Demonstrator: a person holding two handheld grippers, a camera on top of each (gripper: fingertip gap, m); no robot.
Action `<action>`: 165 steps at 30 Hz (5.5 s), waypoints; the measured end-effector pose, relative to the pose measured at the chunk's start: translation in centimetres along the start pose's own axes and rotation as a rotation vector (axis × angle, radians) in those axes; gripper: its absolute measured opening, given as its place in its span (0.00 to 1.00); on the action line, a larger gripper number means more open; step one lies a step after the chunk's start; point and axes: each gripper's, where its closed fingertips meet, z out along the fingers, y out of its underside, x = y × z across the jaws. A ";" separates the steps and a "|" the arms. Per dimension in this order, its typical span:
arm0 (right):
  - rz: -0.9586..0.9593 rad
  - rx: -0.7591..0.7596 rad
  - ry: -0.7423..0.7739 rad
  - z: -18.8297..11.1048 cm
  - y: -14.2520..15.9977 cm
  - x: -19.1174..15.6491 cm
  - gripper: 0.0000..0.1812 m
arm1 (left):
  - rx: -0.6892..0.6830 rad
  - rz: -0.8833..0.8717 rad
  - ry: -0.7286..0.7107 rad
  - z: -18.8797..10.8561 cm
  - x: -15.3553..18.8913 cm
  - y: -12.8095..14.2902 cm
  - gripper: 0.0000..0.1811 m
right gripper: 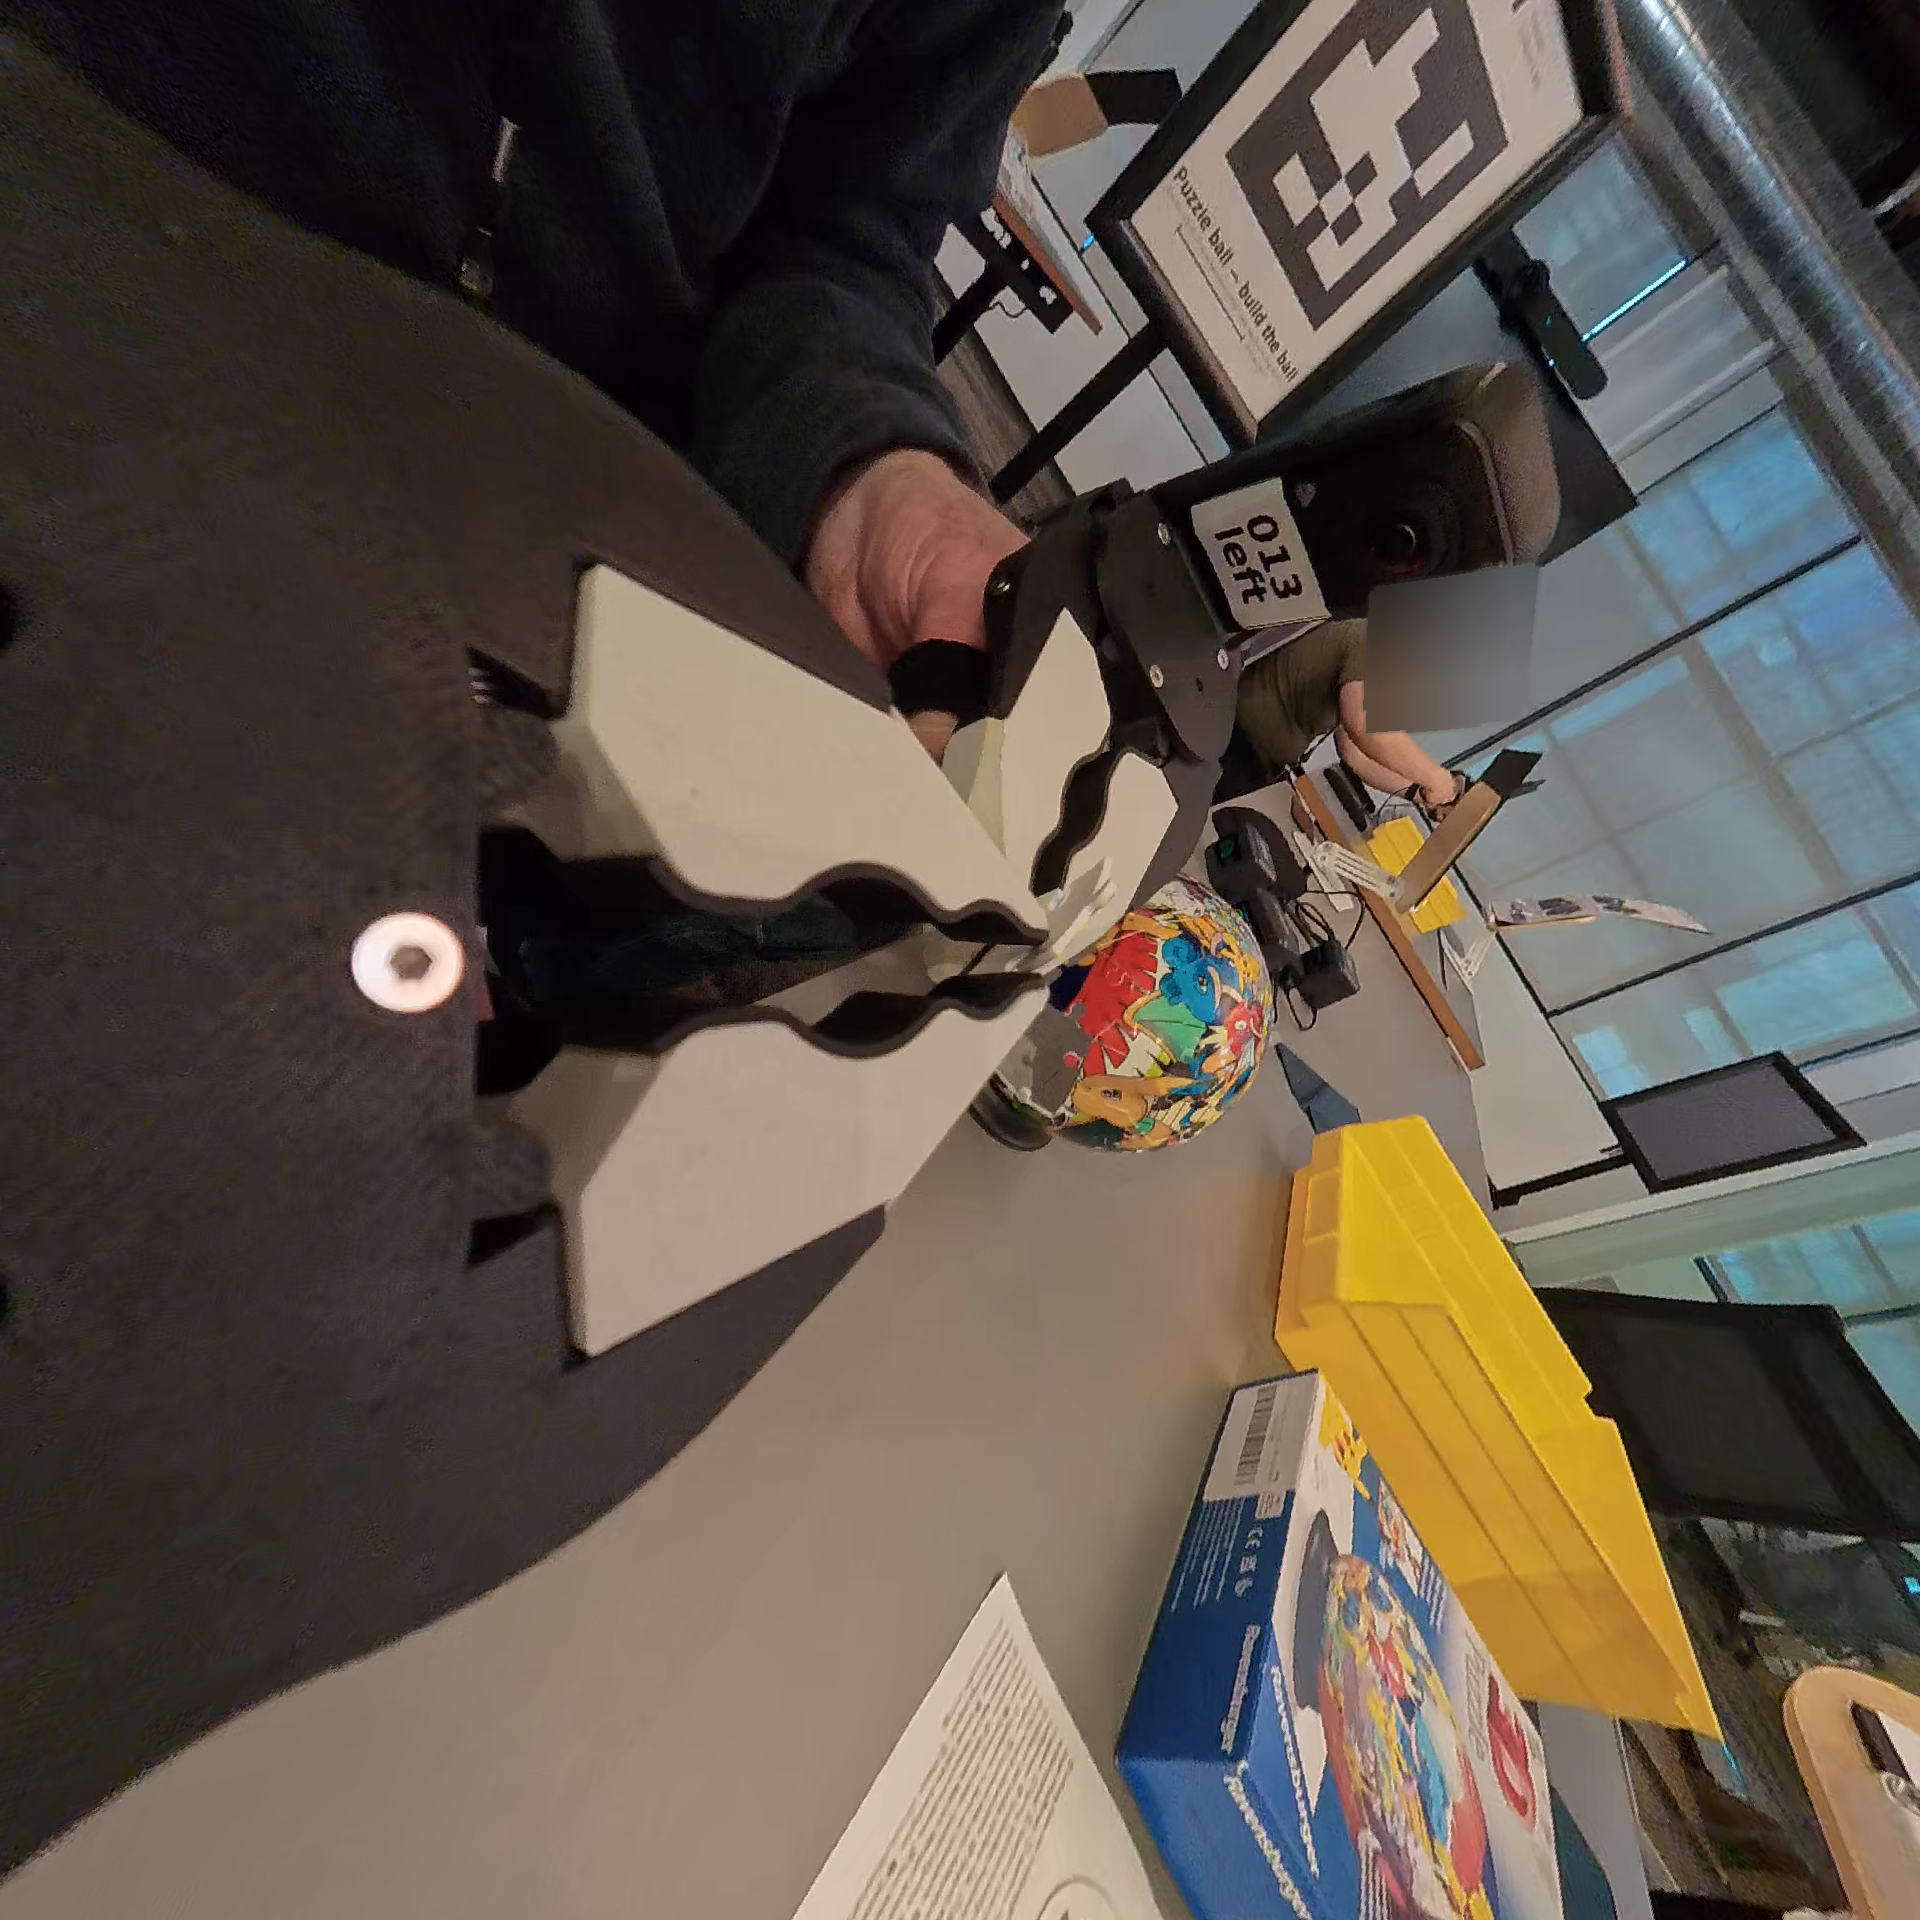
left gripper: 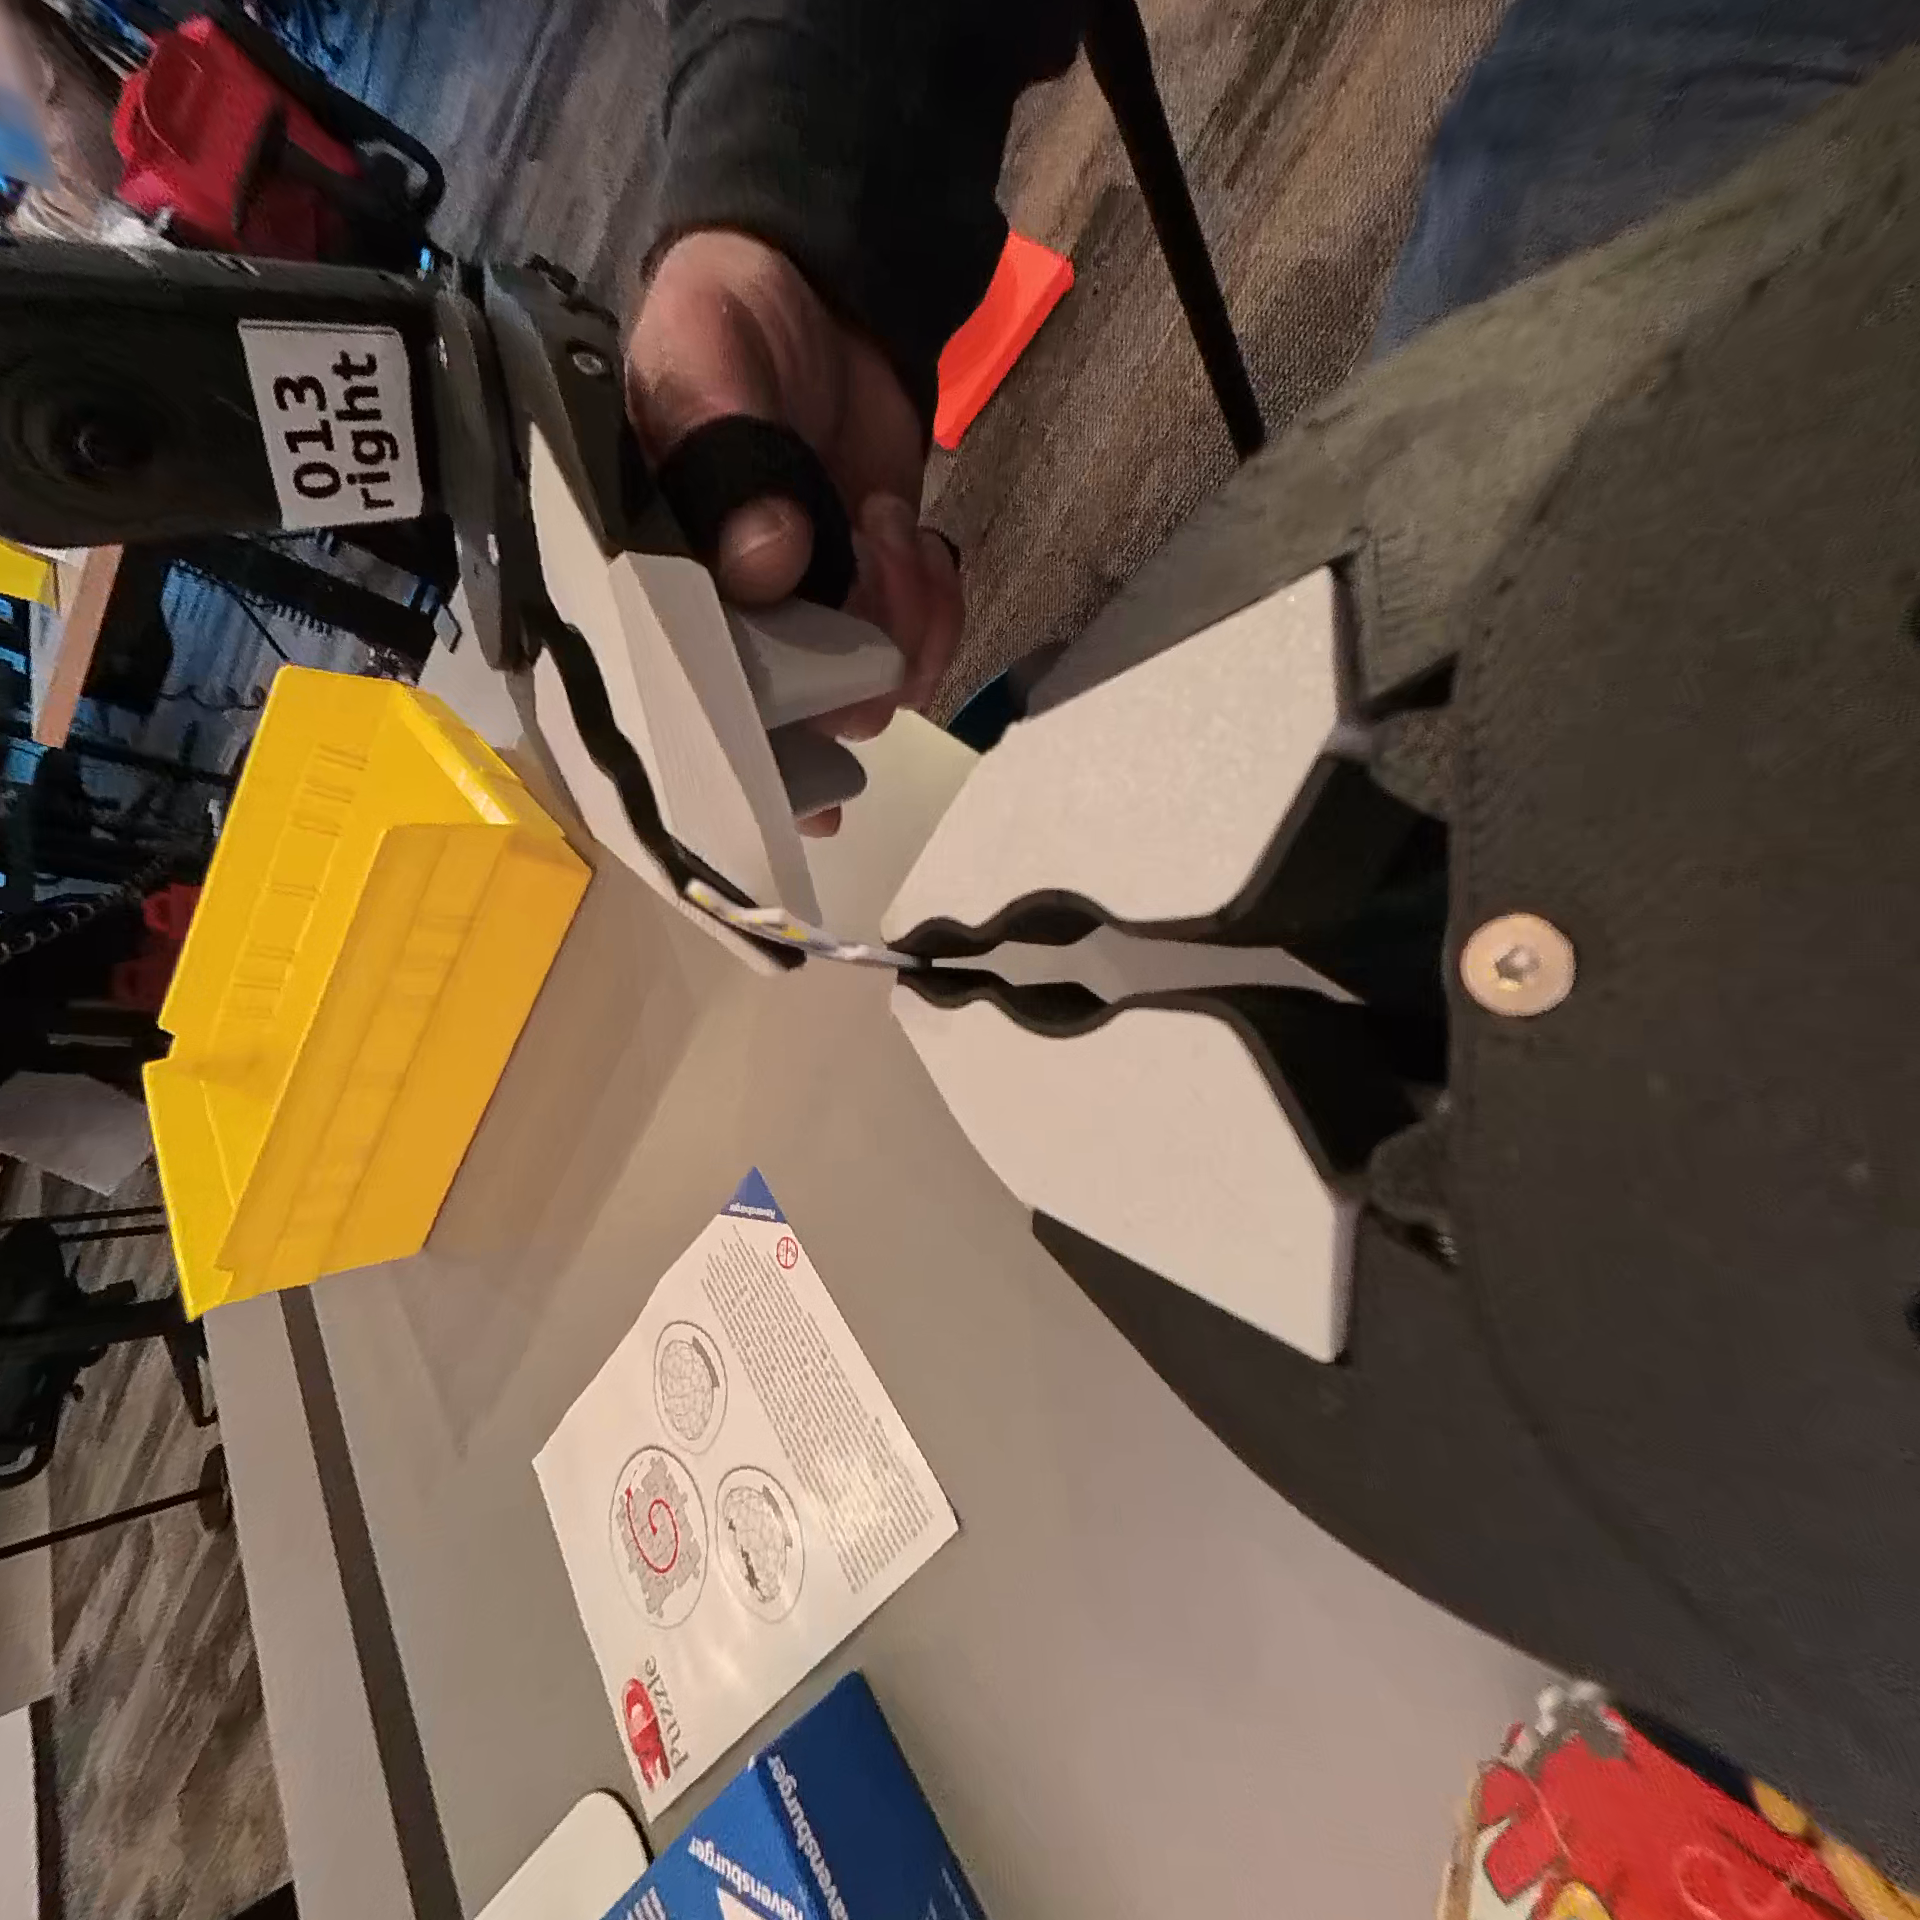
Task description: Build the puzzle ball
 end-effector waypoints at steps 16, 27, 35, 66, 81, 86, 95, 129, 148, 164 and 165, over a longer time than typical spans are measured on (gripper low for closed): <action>0.021 0.034 -0.029 1.3 -1.2 -1.5 0.00 | 0.026 0.019 -0.006 -2.3 -0.3 -0.9 0.05; 0.129 -0.061 0.083 3.6 0.5 -0.5 0.00 | 0.120 0.313 -0.165 -13.5 -4.6 -6.9 0.37; 0.240 -0.217 0.180 7.3 6.1 -0.2 0.00 | -0.149 0.521 -0.023 -16.8 -11.2 -0.9 0.81; 0.350 -0.264 0.270 11.8 10.6 1.9 0.00 | -0.216 0.590 0.081 -12.7 -14.4 7.2 0.70; 0.401 -0.228 0.309 15.2 10.2 2.4 0.00 | -0.132 0.616 -0.049 -13.6 -16.0 6.2 0.69; 0.430 -0.233 0.334 17.0 10.3 2.7 0.00 | -0.075 0.646 -0.119 -14.3 -16.5 5.4 0.65; 0.448 -0.242 0.369 18.0 11.1 3.1 0.00 | -0.045 0.636 -0.106 -14.5 -15.8 5.9 0.65; 0.486 -0.250 0.328 18.5 11.6 3.7 0.00 | -0.297 0.624 0.238 -12.8 -16.1 7.8 0.75; 0.433 -0.252 0.386 19.5 11.7 4.3 0.02 | -0.161 0.670 -0.023 -13.7 -16.8 7.8 0.75; 0.334 -0.376 0.334 19.6 11.7 4.8 0.00 | -0.168 0.680 -0.015 -13.8 -16.9 7.9 0.75; 0.337 -0.380 0.335 19.6 11.8 4.8 0.00 | -0.169 0.682 -0.014 -13.8 -16.9 7.9 0.75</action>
